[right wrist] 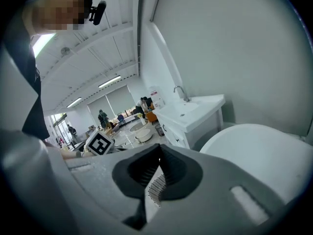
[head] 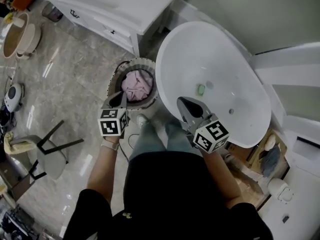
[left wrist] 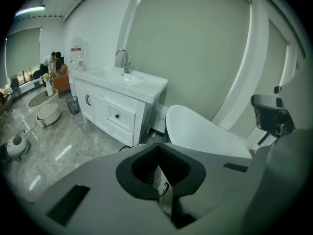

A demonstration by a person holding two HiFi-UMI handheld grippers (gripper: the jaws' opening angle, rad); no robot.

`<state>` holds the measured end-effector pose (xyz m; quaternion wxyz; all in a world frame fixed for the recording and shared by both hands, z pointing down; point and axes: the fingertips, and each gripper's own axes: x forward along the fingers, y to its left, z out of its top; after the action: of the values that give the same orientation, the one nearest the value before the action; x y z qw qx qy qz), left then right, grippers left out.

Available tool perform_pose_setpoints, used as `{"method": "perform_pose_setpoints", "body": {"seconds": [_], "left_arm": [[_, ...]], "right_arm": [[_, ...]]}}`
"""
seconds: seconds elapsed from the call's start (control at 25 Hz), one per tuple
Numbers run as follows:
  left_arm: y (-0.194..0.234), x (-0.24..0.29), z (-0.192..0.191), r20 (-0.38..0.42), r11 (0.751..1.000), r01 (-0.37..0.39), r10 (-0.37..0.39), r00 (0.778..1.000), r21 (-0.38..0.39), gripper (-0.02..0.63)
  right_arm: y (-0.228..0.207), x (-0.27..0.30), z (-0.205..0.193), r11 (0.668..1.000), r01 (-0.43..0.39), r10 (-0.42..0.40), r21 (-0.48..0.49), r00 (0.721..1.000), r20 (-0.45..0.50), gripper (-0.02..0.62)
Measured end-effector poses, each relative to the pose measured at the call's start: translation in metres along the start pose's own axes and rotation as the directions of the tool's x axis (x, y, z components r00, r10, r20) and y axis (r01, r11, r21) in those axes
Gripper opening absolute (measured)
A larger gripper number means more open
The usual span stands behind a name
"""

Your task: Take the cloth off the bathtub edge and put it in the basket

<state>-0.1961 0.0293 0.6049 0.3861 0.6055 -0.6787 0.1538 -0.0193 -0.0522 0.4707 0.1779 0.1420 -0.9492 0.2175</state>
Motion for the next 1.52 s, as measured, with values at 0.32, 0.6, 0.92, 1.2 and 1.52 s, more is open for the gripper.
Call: {"method": "perform_pose_setpoints", "body": {"seconds": [0.32, 0.6, 0.92, 1.2, 1.52], "left_arm": [[-0.039, -0.086, 0.039, 0.127, 1.000, -0.008, 0.006, 0.992, 0.011, 0.012], [-0.056, -0.146, 0.067, 0.237, 0.998, -0.066, 0.063, 0.969, 0.005, 0.014], [-0.067, -0.208, 0.097, 0.365, 0.993, -0.119, 0.116, 0.924, -0.014, 0.012], [-0.070, -0.251, 0.111, 0.448, 0.982, -0.180, 0.189, 0.874, -0.063, 0.013], [-0.067, -0.287, 0.103, 0.491, 0.963, -0.252, 0.264, 0.830, -0.093, 0.014]], "right_arm": [[0.032, 0.003, 0.035, 0.990, -0.120, 0.122, -0.068, 0.992, 0.025, -0.003], [0.061, -0.007, 0.072, 0.964, -0.222, 0.229, -0.145, 0.972, 0.041, -0.005], [0.092, -0.023, 0.113, 0.920, -0.323, 0.342, -0.221, 0.939, 0.049, -0.003], [0.120, -0.033, 0.139, 0.878, -0.391, 0.419, -0.274, 0.907, 0.049, -0.003], [0.138, -0.036, 0.155, 0.852, -0.430, 0.466, -0.299, 0.883, 0.058, -0.005]]}}
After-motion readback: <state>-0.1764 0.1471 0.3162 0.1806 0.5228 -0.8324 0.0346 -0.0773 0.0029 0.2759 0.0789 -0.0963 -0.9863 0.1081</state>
